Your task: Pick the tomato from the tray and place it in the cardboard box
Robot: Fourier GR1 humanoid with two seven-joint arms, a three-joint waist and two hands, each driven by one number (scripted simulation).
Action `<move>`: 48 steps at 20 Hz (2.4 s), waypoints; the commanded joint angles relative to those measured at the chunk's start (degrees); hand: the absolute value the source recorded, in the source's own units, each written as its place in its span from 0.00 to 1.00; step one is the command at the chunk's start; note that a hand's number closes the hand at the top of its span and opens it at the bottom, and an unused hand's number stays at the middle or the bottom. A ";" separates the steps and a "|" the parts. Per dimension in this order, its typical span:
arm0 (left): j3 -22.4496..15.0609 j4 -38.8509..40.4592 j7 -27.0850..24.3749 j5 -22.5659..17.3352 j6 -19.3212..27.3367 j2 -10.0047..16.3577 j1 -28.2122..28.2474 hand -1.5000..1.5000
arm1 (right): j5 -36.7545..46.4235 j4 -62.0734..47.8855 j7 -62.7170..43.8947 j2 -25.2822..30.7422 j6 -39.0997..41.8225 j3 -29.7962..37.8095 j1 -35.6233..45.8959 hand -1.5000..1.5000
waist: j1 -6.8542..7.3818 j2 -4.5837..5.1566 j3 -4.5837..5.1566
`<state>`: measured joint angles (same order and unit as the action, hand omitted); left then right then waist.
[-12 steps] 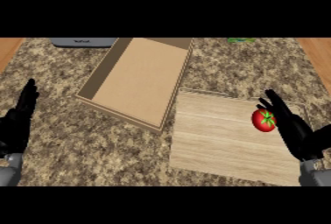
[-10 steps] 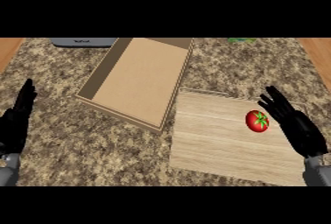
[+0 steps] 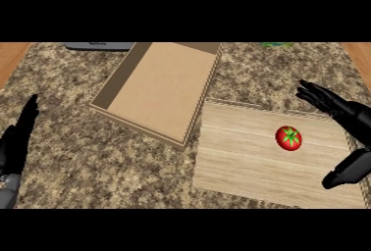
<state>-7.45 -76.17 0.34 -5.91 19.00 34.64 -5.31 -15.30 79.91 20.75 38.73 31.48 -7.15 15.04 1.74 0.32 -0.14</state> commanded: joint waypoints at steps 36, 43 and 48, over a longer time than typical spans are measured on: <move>2.87 1.51 3.62 2.32 -4.26 -0.65 -2.75 0.50 | 47.24 -34.30 40.38 6.79 -9.72 -27.76 27.01 0.00 | -0.17 0.01 0.09; 3.49 2.40 1.19 4.50 -2.52 -3.48 -0.98 0.50 | 47.49 -35.20 41.36 5.38 -8.64 -27.75 27.65 0.00 | -0.85 -0.17 0.13; 3.82 3.48 1.48 5.11 -2.65 -4.21 -1.15 0.50 | 45.91 -32.58 43.92 6.41 -7.86 -28.93 25.96 0.00 | -1.32 -0.23 0.15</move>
<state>-4.39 -73.24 2.27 -0.85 16.24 31.09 -6.80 31.39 47.53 55.28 43.97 16.92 -35.89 41.68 0.69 0.14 0.00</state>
